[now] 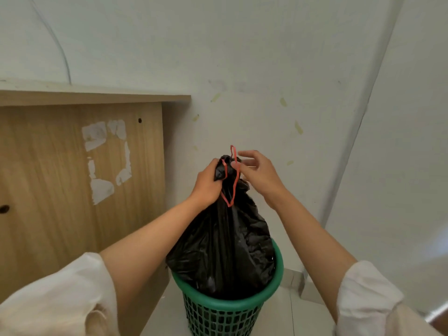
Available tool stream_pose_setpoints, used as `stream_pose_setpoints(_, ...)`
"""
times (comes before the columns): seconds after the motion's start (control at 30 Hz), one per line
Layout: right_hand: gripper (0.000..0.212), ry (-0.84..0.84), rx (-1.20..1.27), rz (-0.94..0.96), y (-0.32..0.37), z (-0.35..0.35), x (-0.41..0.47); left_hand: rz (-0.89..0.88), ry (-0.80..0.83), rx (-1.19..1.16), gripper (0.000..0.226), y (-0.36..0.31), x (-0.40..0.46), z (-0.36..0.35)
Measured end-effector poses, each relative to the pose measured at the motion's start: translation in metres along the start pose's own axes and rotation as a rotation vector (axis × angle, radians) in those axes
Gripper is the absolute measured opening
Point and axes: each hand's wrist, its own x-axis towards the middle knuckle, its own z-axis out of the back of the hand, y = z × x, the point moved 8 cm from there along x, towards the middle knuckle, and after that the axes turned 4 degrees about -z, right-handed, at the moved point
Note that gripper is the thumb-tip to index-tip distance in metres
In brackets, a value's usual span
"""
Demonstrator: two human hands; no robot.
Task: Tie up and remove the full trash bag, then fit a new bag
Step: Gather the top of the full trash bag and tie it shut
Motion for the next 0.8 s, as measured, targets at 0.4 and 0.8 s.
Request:
stream_pose_setpoints(0.4, 0.123, -0.067, -0.255, -0.043, -0.119, -0.072, -0.021, 0.325, -0.084, -0.437, 0.026, 0.042, 0.006, -0.035)
stream_pose_setpoints(0.8, 0.013, -0.113, -0.116, -0.032, -0.137, -0.082, 0.002, 0.194, 0.093, -0.247, 0.038, 0.045, -0.014, -0.005)
